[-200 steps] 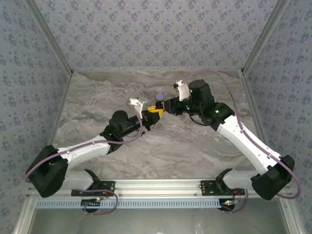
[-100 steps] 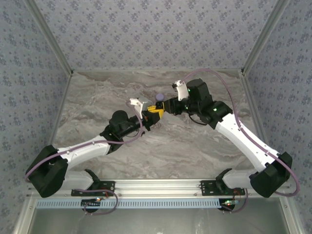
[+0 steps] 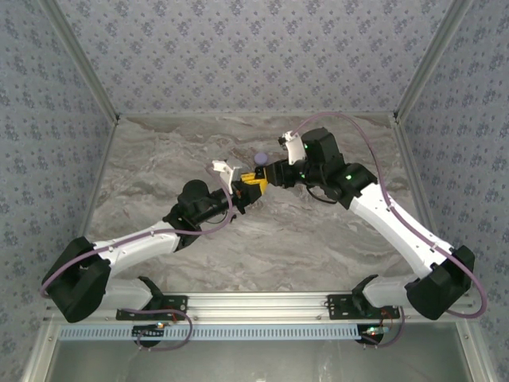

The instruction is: Insert wireless bluetooth earbuds into charging case

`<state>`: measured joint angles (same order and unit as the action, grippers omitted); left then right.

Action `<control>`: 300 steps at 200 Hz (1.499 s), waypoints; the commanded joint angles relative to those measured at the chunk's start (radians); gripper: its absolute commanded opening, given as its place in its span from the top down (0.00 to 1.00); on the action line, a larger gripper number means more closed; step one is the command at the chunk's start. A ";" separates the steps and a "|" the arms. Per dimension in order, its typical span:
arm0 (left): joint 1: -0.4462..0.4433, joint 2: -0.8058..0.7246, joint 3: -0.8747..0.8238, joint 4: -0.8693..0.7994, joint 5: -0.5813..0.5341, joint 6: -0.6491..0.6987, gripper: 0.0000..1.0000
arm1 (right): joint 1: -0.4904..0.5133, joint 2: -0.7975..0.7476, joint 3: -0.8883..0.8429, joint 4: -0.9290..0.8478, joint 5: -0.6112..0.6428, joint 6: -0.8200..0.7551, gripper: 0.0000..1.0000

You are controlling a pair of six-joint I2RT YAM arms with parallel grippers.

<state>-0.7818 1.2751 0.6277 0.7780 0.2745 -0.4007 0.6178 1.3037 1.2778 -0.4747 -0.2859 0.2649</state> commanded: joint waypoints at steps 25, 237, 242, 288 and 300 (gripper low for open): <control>-0.010 -0.041 0.041 -0.036 -0.019 0.035 0.83 | 0.014 0.006 0.047 -0.041 0.003 -0.027 0.67; -0.007 -0.385 0.018 -0.549 -0.282 0.226 0.81 | 0.062 0.428 0.000 -0.054 0.112 0.338 0.61; -0.007 -0.387 0.017 -0.549 -0.281 0.226 0.81 | 0.072 0.452 0.016 -0.058 0.109 0.344 0.62; -0.007 -0.406 0.003 -0.538 -0.276 0.225 0.82 | 0.127 0.618 0.138 -0.063 0.056 0.411 0.60; -0.008 -0.412 -0.002 -0.536 -0.276 0.229 0.81 | 0.137 0.660 0.174 -0.078 0.054 0.435 0.62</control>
<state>-0.7818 0.8894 0.6289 0.2264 -0.0013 -0.1909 0.7380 1.8942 1.3754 -0.5301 -0.1940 0.6277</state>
